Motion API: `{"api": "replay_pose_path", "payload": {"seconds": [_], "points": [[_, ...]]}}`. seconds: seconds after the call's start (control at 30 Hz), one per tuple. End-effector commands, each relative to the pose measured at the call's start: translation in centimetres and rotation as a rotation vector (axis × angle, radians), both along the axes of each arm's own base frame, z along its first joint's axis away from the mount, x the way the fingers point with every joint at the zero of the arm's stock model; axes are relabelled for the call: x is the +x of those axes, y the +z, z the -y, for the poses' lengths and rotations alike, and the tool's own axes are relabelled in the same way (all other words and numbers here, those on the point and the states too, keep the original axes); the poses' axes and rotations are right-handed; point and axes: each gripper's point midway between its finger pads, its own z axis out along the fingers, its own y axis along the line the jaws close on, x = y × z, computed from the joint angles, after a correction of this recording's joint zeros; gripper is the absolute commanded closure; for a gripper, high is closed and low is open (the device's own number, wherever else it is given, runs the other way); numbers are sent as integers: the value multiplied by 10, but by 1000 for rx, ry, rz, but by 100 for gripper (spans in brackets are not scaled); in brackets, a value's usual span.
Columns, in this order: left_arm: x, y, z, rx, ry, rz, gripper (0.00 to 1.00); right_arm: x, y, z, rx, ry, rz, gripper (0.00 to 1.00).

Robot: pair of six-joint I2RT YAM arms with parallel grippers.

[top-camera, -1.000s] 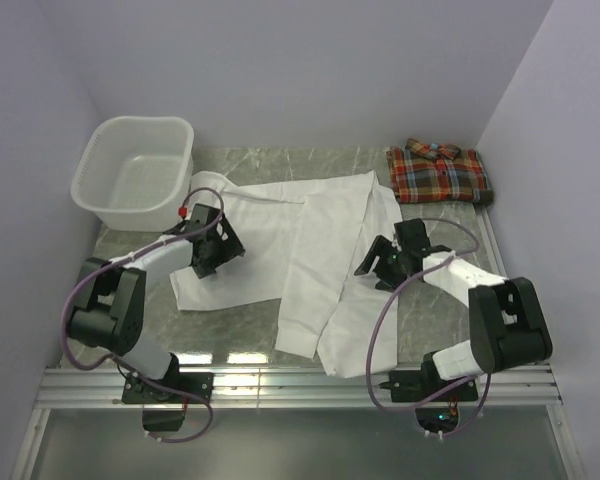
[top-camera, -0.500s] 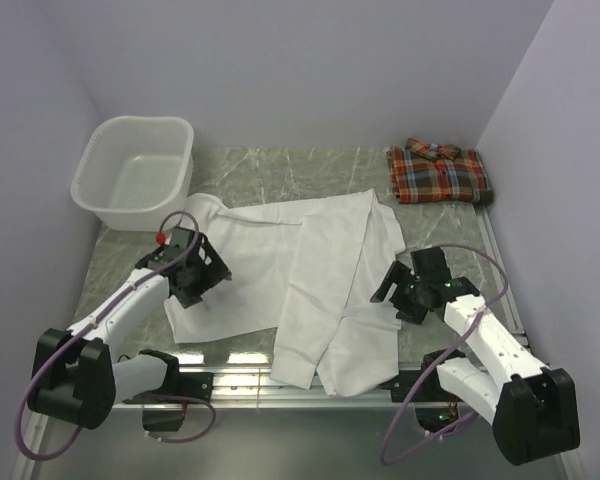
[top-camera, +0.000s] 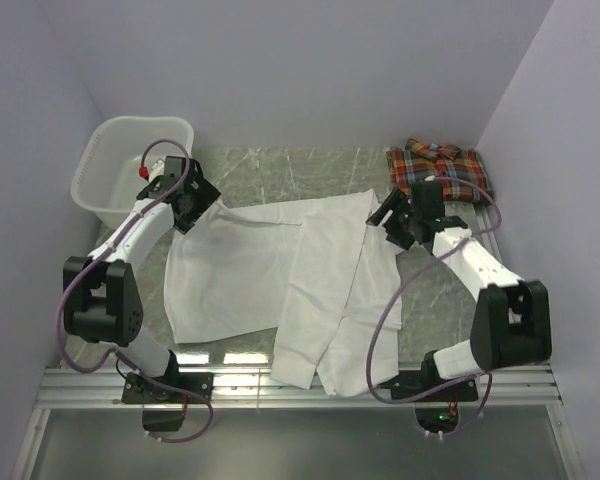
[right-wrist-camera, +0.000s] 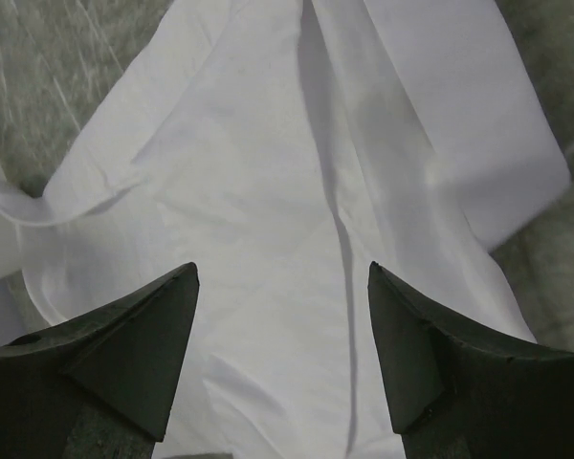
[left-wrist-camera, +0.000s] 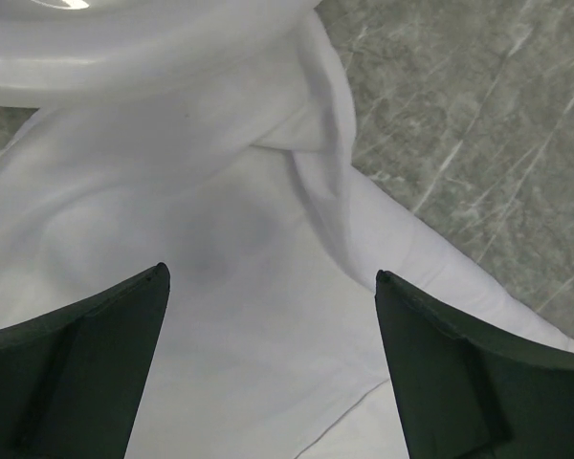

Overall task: Fold and stack the long sleeve shirts
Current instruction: Flatten the shirt out

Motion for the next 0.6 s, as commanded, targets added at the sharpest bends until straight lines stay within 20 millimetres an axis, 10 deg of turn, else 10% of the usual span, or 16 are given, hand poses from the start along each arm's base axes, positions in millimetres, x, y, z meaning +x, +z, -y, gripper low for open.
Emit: {"api": "replay_pose_path", "payload": {"seconds": [0.0, 0.27, 0.57], "points": [[14, 12, 1, -18, 19, 45, 6, 45, 3, -8, 79, -35, 63, 22], [-1, 12, -7, 14, 30, 45, 5, 55, -67, 12, 108, -157, -59, 22], [-9, 7, -6, -19, 58, 40, 5, -28, -113, 60, -37, -250, -291, 19]]}}
